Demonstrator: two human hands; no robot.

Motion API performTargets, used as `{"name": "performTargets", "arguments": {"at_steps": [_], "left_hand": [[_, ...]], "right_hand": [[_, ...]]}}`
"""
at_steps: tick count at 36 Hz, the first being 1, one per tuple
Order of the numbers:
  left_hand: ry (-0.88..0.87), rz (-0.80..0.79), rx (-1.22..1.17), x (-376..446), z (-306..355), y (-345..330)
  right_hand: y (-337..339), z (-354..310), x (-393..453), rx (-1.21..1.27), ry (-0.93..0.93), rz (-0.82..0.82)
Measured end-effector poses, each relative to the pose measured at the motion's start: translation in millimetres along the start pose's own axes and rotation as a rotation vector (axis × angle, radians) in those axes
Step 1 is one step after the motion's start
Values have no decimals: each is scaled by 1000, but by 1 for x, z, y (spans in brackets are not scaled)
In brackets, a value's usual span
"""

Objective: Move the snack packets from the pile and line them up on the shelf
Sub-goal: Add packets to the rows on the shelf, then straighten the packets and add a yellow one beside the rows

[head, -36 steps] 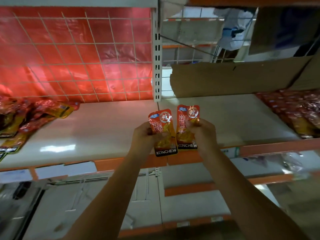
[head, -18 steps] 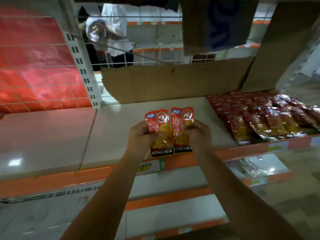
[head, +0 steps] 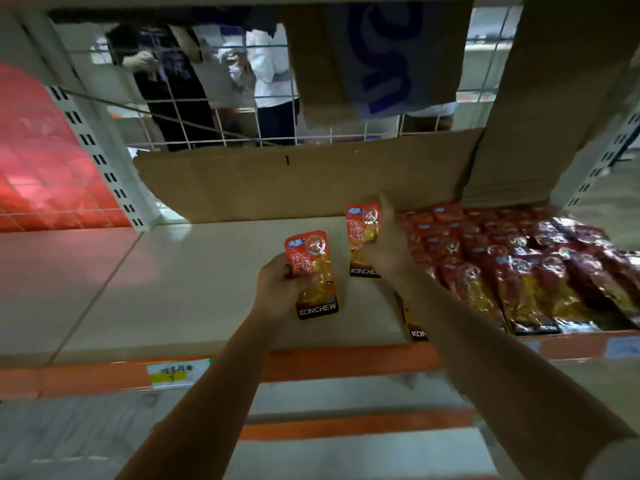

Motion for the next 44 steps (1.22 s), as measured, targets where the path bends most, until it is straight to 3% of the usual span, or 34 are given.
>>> {"name": "performTargets", "arguments": {"at_steps": [5, 9, 14, 27, 37, 41, 44], "left_hand": [[-8, 47, 20, 9, 1, -4], [-18, 47, 35, 17, 4, -8], [-36, 49, 32, 23, 6, -12], [120, 30, 23, 32, -6, -29], [74, -7, 11, 54, 6, -60], [71, -12, 94, 69, 5, -81], [31, 2, 344, 79, 8, -91]], "right_hand": [[-9, 24, 31, -303, 22, -142], [-14, 26, 52, -757, 168, -106], [-24, 32, 62, -933, 170, -188], [-23, 46, 75, -855, 93, -219], [12, 42, 64, -675, 49, -96], [22, 51, 52, -558, -14, -99], [22, 67, 49, -396, -115, -122]]}}
Point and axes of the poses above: each hand's wrist, its own x-axis towards the middle knuckle, its own y-axis out of the back of the hand, z = x × y, the point moved 5 cm from there along x, towards the middle knuckle, and after that the axes turned 2 degrees about z, right-handed, at the moved point
